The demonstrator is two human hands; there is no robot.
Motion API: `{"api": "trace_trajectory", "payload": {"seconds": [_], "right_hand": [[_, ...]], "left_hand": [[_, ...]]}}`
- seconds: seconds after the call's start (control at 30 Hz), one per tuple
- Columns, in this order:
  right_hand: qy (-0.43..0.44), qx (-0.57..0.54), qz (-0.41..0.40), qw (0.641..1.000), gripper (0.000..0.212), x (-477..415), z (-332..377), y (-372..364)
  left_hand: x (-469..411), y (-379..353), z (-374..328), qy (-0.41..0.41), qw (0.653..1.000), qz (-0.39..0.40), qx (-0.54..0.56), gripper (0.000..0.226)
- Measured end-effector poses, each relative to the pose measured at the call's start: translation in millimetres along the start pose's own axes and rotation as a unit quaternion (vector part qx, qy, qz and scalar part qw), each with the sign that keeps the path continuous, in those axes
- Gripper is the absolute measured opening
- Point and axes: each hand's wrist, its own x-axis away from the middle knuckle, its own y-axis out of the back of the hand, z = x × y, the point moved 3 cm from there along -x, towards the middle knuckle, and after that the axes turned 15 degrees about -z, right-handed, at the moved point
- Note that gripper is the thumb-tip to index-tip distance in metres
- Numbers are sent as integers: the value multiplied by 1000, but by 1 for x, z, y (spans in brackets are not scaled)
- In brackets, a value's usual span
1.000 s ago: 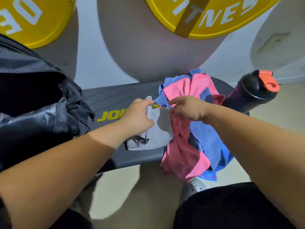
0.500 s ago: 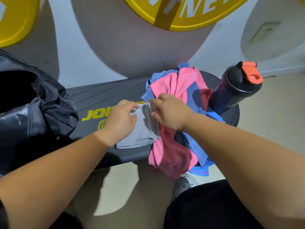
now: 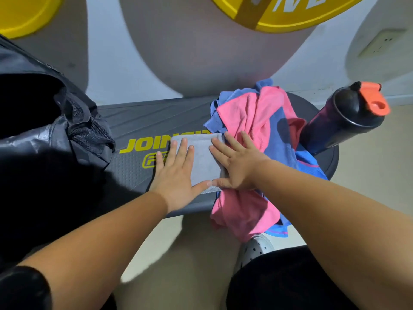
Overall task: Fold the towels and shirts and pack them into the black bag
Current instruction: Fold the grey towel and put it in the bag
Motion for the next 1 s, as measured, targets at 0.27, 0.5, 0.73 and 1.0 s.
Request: {"api": "trace_trajectory", "payload": {"seconds": [0.27,0.5,0.73,1.0], "right_hand": [[43,-56,-92,993,59,-42,5,12],[4,-145,-92,985,65,-50,5,15],[-5,-292,61,954,37,-26,34,39],[-121,-250,-125,952,58,-42,25,35]], "left_hand": [[23,14,30,237,953,-113,148,71],[17,26,25,247,943,-76,209,50],[-17,46,83,210,922,-155,286,33],[-29,47,93,56,991,45,112,100]]}}
